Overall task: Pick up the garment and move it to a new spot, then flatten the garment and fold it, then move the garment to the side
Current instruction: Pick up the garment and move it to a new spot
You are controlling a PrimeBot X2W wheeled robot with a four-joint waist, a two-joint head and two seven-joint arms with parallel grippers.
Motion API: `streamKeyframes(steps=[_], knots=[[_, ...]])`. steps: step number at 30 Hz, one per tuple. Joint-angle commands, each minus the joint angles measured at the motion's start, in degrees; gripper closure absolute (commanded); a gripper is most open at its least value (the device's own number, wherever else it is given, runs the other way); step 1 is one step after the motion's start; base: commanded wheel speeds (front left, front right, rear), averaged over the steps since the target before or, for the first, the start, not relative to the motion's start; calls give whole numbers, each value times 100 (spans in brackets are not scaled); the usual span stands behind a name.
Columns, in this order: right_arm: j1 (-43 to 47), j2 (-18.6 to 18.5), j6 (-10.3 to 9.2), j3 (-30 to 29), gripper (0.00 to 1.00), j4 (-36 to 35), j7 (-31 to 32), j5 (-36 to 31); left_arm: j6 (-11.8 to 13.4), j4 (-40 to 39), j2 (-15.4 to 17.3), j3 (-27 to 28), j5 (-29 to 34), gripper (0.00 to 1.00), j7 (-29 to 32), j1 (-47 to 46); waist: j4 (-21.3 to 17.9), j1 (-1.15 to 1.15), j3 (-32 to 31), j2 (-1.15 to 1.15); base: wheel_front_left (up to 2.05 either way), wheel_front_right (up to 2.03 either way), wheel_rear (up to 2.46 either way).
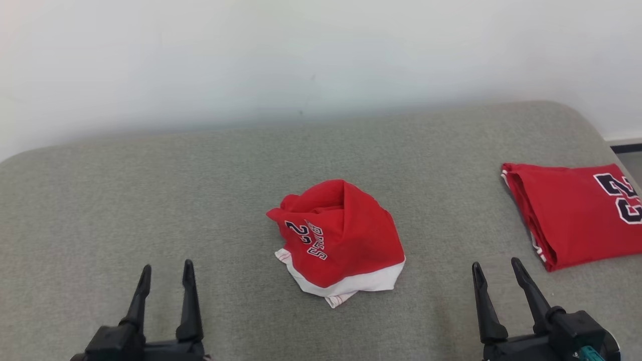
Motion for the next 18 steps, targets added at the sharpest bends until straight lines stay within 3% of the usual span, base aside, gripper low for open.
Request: streamKeyframes(steps=[1, 12, 18], knots=[[104, 1, -16, -21, 0, -7, -1, 9, -57, -155, -6, 115, 128, 0, -13, 176, 198, 1, -155, 0, 0, 0, 0], [397, 50, -16, -143, 0, 164, -39, 98, -527, -398, 3, 616, 891, 0, -14, 1204, 388, 1, -355, 0, 0, 0, 0], [451, 80, -16, -224, 0, 253, -64, 119, -640, -384, -88, 741, 986, 0, -15, 1449, 419, 1, -363, 0, 0, 0, 0]])
